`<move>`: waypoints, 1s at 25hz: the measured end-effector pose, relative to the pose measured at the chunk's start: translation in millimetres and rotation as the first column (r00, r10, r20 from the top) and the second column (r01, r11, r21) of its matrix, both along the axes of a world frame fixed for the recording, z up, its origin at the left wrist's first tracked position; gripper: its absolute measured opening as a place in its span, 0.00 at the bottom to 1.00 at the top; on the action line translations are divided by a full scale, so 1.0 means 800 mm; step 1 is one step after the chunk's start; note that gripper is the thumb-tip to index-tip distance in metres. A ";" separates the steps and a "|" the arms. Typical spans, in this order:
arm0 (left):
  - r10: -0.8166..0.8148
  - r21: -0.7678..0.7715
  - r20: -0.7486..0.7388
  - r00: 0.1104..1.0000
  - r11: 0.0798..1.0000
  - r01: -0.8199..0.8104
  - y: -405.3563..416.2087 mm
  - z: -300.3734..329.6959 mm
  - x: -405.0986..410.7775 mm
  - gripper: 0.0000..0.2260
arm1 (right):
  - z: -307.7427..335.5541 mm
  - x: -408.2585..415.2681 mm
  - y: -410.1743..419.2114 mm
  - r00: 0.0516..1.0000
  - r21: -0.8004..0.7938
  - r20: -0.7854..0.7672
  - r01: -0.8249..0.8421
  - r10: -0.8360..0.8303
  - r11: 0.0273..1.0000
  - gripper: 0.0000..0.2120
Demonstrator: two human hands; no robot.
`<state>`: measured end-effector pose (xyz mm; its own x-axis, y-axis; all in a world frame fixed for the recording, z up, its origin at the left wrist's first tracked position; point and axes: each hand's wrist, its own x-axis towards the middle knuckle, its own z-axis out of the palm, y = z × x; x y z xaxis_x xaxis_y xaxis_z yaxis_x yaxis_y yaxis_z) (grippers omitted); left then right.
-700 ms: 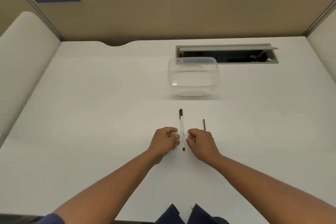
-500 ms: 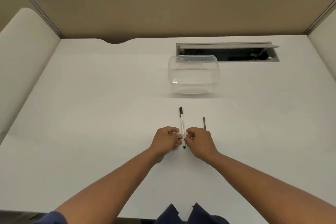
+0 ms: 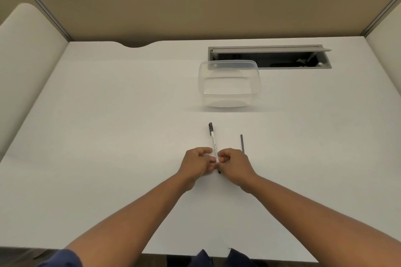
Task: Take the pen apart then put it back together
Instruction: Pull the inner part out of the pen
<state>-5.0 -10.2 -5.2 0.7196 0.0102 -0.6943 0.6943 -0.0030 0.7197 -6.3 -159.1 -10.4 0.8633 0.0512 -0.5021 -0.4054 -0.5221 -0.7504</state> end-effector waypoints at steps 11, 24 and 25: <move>-0.575 0.651 0.361 0.734 0.719 0.242 0.013 -0.005 -0.007 0.22 | 0.018 -0.007 -0.021 0.997 0.059 -0.004 0.082 -0.082 0.995 0.11; -0.888 0.901 0.424 0.177 0.434 0.020 0.015 0.078 0.052 0.13 | 0.134 0.028 -0.059 0.984 0.283 0.153 0.046 -0.093 0.958 0.02; -0.881 0.895 0.439 0.178 0.447 0.007 0.015 0.087 0.055 0.13 | 0.144 0.030 -0.062 0.984 0.330 0.147 0.051 -0.104 0.943 0.03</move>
